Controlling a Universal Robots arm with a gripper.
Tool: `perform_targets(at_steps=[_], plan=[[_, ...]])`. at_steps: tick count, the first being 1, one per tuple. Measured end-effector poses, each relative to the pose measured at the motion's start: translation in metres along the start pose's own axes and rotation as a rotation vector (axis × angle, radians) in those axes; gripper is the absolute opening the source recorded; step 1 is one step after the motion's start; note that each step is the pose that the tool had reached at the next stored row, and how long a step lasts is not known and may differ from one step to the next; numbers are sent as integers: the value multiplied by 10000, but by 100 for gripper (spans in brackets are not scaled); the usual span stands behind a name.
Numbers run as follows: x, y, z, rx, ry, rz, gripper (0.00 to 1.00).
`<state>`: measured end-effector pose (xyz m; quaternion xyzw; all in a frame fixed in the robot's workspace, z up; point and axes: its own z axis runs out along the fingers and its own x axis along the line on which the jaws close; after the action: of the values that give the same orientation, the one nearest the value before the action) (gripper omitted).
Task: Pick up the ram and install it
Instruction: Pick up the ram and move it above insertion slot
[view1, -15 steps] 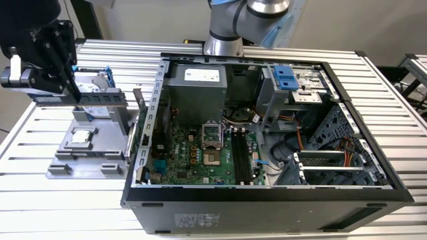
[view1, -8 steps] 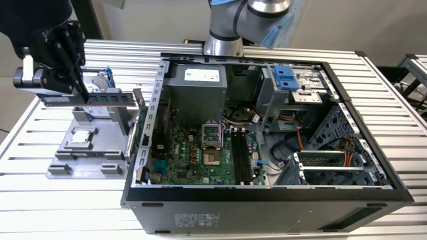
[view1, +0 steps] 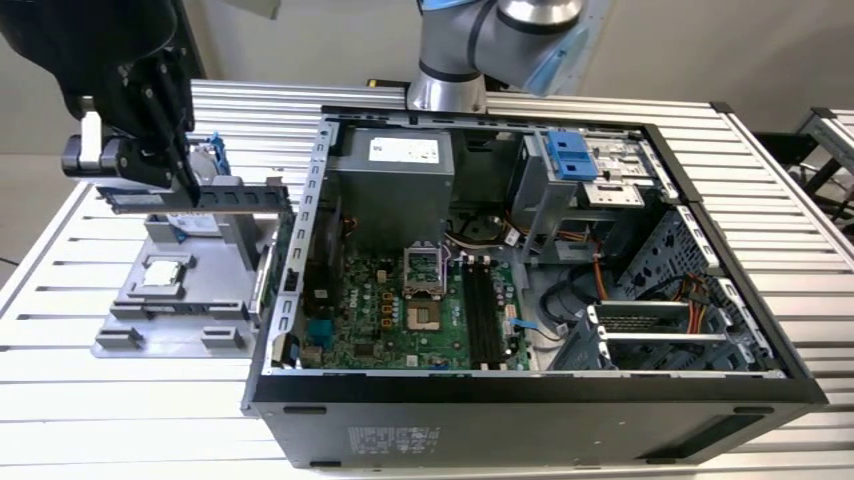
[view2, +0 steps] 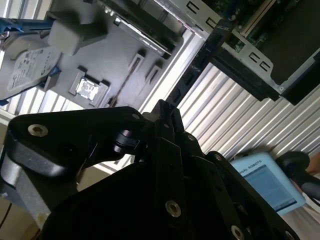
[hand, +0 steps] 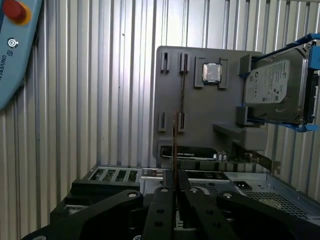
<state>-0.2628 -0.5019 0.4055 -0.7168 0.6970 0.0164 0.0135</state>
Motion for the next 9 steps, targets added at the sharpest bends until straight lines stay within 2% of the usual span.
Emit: perform_targets(at_steps=[9], plan=[[8, -263, -1, -9, -1, -1, 0]])
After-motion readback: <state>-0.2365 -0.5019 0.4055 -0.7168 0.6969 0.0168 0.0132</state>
